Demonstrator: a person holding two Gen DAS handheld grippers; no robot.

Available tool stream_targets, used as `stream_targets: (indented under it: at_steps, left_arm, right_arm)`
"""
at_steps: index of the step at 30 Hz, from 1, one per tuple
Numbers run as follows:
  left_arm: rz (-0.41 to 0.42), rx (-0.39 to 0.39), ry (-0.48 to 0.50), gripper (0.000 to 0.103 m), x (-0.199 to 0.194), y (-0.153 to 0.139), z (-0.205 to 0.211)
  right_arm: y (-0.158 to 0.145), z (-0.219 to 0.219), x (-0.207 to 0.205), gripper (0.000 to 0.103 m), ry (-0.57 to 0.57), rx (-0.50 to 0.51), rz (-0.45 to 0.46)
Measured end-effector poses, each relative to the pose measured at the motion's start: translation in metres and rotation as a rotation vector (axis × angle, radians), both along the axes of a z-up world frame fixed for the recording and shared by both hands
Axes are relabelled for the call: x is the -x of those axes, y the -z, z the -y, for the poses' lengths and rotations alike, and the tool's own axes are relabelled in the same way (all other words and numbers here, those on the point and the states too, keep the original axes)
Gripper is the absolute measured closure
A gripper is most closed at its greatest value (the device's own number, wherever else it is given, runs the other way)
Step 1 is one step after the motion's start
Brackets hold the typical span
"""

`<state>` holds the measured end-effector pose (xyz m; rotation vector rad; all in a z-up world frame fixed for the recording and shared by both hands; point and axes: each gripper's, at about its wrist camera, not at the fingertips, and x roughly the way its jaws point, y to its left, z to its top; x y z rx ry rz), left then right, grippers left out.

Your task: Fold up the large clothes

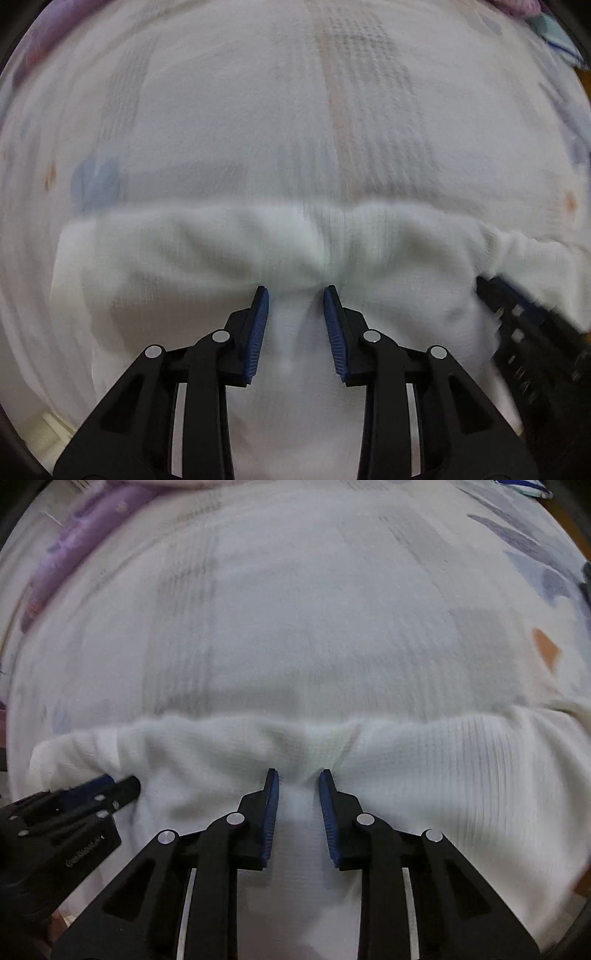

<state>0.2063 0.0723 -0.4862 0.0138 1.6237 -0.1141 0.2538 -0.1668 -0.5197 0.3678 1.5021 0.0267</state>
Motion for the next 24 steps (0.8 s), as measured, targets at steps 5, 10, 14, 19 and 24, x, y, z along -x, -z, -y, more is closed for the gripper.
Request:
stream_targets:
  at_steps: [5,10,14,19,24]
  left_arm:
    - [-0.103,0.048,0.049,0.072,0.066,0.020,-0.013]
    - [-0.152,0.006,0.129,0.072,0.121,0.006,-0.015]
    - [-0.251,-0.033,0.119,0.070,0.159,0.025,-0.037]
    - [-0.054,-0.015,0.012,0.079,0.116,-0.013,-0.070]
    - [0.185,-0.184,-0.086,0.080,0.016,0.003,-0.102]
  right_arm:
    - [0.030,-0.017,0.074,0.080,-0.034,-0.127,-0.163]
    - [0.016,-0.015,0.100,0.080,0.018,-0.174,-0.208]
    - [0.034,-0.015,0.106,0.086,-0.082,-0.115,-0.300]
    - [-0.018,0.027,0.038,0.085,-0.066,0.032,-0.050]
    - [0.006,0.075,-0.033,0.087,-0.012,0.227,0.105]
